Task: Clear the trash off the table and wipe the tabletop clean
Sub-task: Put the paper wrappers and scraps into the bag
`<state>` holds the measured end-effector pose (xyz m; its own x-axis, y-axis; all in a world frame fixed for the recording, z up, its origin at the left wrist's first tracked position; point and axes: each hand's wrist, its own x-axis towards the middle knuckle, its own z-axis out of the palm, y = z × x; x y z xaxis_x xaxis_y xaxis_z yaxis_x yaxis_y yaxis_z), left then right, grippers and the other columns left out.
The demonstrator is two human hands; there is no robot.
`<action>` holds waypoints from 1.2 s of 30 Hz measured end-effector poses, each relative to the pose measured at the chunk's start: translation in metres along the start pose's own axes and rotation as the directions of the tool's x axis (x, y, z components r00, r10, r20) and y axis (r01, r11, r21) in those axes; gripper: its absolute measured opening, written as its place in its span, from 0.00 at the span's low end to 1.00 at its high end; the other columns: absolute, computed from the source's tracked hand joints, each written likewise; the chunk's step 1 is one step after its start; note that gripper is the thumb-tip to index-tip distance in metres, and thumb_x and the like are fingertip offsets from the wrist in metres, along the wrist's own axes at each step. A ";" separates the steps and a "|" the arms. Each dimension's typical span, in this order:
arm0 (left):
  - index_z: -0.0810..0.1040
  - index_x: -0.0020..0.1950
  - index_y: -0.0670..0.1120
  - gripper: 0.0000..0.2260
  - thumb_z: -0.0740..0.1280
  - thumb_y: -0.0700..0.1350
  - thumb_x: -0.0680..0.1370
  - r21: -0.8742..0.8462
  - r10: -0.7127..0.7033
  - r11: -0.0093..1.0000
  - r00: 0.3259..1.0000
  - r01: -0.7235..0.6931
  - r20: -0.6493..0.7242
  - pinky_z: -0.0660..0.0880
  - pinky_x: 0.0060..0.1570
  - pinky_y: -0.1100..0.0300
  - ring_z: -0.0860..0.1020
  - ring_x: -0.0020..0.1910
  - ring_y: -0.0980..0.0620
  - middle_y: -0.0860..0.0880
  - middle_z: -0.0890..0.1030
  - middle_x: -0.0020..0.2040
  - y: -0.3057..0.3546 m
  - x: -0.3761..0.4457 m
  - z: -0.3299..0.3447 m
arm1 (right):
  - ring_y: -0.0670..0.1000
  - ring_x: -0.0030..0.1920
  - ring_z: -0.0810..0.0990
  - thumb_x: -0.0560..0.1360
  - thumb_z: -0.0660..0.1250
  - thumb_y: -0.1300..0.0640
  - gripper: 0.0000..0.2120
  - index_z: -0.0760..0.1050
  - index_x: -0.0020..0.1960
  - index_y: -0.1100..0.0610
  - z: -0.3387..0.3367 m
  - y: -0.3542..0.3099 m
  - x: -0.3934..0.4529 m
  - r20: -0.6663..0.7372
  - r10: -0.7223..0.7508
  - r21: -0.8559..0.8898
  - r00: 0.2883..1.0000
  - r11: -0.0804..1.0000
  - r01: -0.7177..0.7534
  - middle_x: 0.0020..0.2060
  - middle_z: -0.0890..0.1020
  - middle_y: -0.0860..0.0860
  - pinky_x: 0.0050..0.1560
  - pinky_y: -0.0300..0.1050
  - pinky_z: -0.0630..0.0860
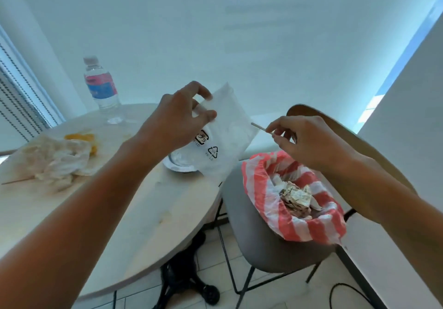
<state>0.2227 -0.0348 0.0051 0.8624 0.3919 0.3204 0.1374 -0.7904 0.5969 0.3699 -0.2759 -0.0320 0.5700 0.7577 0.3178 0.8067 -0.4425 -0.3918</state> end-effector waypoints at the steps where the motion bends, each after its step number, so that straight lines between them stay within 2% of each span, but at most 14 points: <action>1: 0.71 0.58 0.58 0.13 0.70 0.51 0.76 -0.030 -0.005 1.000 1.000 0.005 0.007 0.78 0.42 0.55 0.81 0.40 0.55 0.59 0.84 0.41 0.011 0.001 0.014 | 0.40 0.43 0.81 0.79 0.69 0.59 0.10 0.82 0.59 0.51 -0.006 0.012 -0.006 0.001 0.007 -0.005 1.000 1.000 -0.007 0.43 0.83 0.43 0.47 0.34 0.79; 3: 0.67 0.61 0.57 0.16 0.69 0.48 0.77 -0.080 -0.003 0.997 1.000 0.005 0.021 0.78 0.40 0.56 0.81 0.36 0.55 0.58 0.84 0.42 0.032 0.004 0.046 | 0.40 0.44 0.82 0.79 0.70 0.59 0.10 0.82 0.59 0.51 -0.017 0.037 -0.019 0.000 0.026 0.001 1.000 1.000 -0.026 0.45 0.84 0.45 0.49 0.36 0.79; 7: 0.70 0.61 0.55 0.12 0.65 0.45 0.79 -0.095 -0.006 0.995 0.997 0.014 0.081 0.76 0.39 0.62 0.81 0.34 0.58 0.58 0.83 0.47 0.058 0.012 0.108 | 0.37 0.46 0.80 0.79 0.70 0.61 0.10 0.83 0.59 0.53 -0.032 0.081 -0.043 0.010 0.059 0.014 0.998 0.998 -0.059 0.44 0.84 0.46 0.46 0.25 0.74; 10: 0.76 0.61 0.53 0.11 0.64 0.44 0.79 -0.078 -0.075 0.993 0.987 0.086 0.142 0.69 0.36 0.73 0.75 0.38 0.64 0.58 0.81 0.54 0.064 0.016 0.160 | 0.34 0.47 0.77 0.79 0.70 0.61 0.09 0.83 0.57 0.54 -0.032 0.113 -0.058 0.040 0.088 0.040 0.995 0.995 -0.089 0.40 0.81 0.41 0.44 0.25 0.73; 11: 0.77 0.63 0.51 0.13 0.65 0.43 0.79 -0.077 -0.100 0.990 0.980 0.114 0.171 0.68 0.40 0.76 0.76 0.42 0.64 0.56 0.81 0.57 0.064 0.016 0.178 | 0.34 0.47 0.78 0.79 0.70 0.61 0.08 0.82 0.57 0.54 -0.030 0.123 -0.062 0.058 0.094 0.047 0.994 0.994 -0.096 0.40 0.80 0.41 0.44 0.26 0.75; 13: 0.77 0.66 0.48 0.16 0.65 0.41 0.78 -0.077 -0.159 0.980 0.959 0.181 0.234 0.65 0.54 0.73 0.77 0.58 0.57 0.53 0.79 0.63 0.060 0.013 0.211 | 0.37 0.46 0.79 0.79 0.71 0.61 0.09 0.82 0.57 0.52 -0.022 0.143 -0.068 0.088 0.097 0.061 0.991 0.993 -0.102 0.41 0.81 0.42 0.46 0.32 0.78; 15: 0.75 0.69 0.46 0.19 0.66 0.41 0.78 -0.088 -0.226 0.961 0.928 0.262 0.296 0.65 0.63 0.66 0.73 0.66 0.52 0.50 0.77 0.67 0.055 0.011 0.240 | 0.40 0.44 0.81 0.78 0.72 0.60 0.09 0.82 0.58 0.52 -0.012 0.160 -0.072 0.123 0.099 0.074 0.987 0.991 -0.108 0.43 0.82 0.43 0.46 0.32 0.80; 18: 0.71 0.73 0.44 0.24 0.67 0.40 0.77 -0.162 -0.307 0.905 0.869 0.393 0.389 0.67 0.70 0.55 0.71 0.70 0.51 0.48 0.73 0.70 0.043 0.007 0.277 | 0.43 0.43 0.82 0.79 0.72 0.60 0.10 0.81 0.60 0.53 0.008 0.178 -0.075 0.150 0.134 0.066 0.980 0.987 -0.145 0.45 0.83 0.46 0.47 0.35 0.81; 22: 0.69 0.75 0.44 0.29 0.69 0.44 0.73 -0.143 -0.370 0.867 0.809 0.477 0.457 0.67 0.71 0.50 0.72 0.69 0.48 0.46 0.72 0.72 0.027 0.009 0.318 | 0.46 0.42 0.82 0.79 0.69 0.61 0.10 0.82 0.59 0.56 0.037 0.194 -0.072 0.166 0.238 0.064 0.957 0.966 -0.251 0.42 0.83 0.48 0.46 0.41 0.83; 24: 0.67 0.75 0.45 0.29 0.69 0.43 0.75 -0.093 -0.375 0.877 0.792 0.472 0.481 0.66 0.71 0.52 0.71 0.70 0.47 0.46 0.71 0.73 0.018 0.011 0.336 | 0.48 0.41 0.82 0.78 0.67 0.62 0.10 0.82 0.58 0.57 0.055 0.201 -0.067 0.197 0.289 0.051 0.937 0.951 -0.305 0.40 0.83 0.50 0.46 0.47 0.82; 26: 0.67 0.75 0.47 0.27 0.67 0.46 0.76 0.008 -0.348 0.918 0.794 0.397 0.499 0.65 0.71 0.50 0.68 0.71 0.44 0.46 0.70 0.73 0.009 0.010 0.353 | 0.50 0.43 0.82 0.78 0.66 0.62 0.10 0.82 0.58 0.58 0.074 0.208 -0.060 0.221 0.329 0.022 0.918 0.939 -0.342 0.40 0.83 0.50 0.48 0.51 0.81; 28: 0.67 0.74 0.51 0.26 0.65 0.53 0.77 0.133 -0.332 0.942 0.805 0.307 0.492 0.63 0.70 0.46 0.64 0.72 0.42 0.46 0.68 0.71 0.003 0.007 0.363 | 0.51 0.46 0.81 0.78 0.66 0.62 0.11 0.81 0.58 0.59 0.089 0.213 -0.054 0.256 0.366 0.001 0.895 0.925 -0.379 0.42 0.84 0.52 0.49 0.50 0.81; 30: 0.68 0.73 0.54 0.24 0.63 0.57 0.78 0.203 -0.329 0.943 0.823 0.263 0.464 0.60 0.68 0.47 0.60 0.69 0.43 0.48 0.65 0.68 -0.004 0.005 0.369 | 0.52 0.48 0.81 0.79 0.65 0.62 0.11 0.80 0.58 0.60 0.103 0.219 -0.045 0.292 0.394 -0.025 0.872 0.914 -0.405 0.44 0.84 0.54 0.49 0.47 0.79; 36: 0.71 0.70 0.54 0.20 0.63 0.56 0.79 0.163 -0.259 0.964 0.888 0.212 0.379 0.57 0.67 0.52 0.59 0.67 0.45 0.50 0.67 0.66 -0.012 0.006 0.365 | 0.53 0.51 0.80 0.79 0.65 0.60 0.11 0.80 0.59 0.60 0.120 0.227 -0.033 0.326 0.430 -0.098 0.842 0.901 -0.422 0.51 0.83 0.55 0.48 0.42 0.73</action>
<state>0.4043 -0.1945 -0.2688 0.9152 0.3745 -0.1491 0.3944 -0.7555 0.5232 0.5156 -0.3435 -0.2346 0.7757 0.6042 -0.1822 0.5019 -0.7656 -0.4024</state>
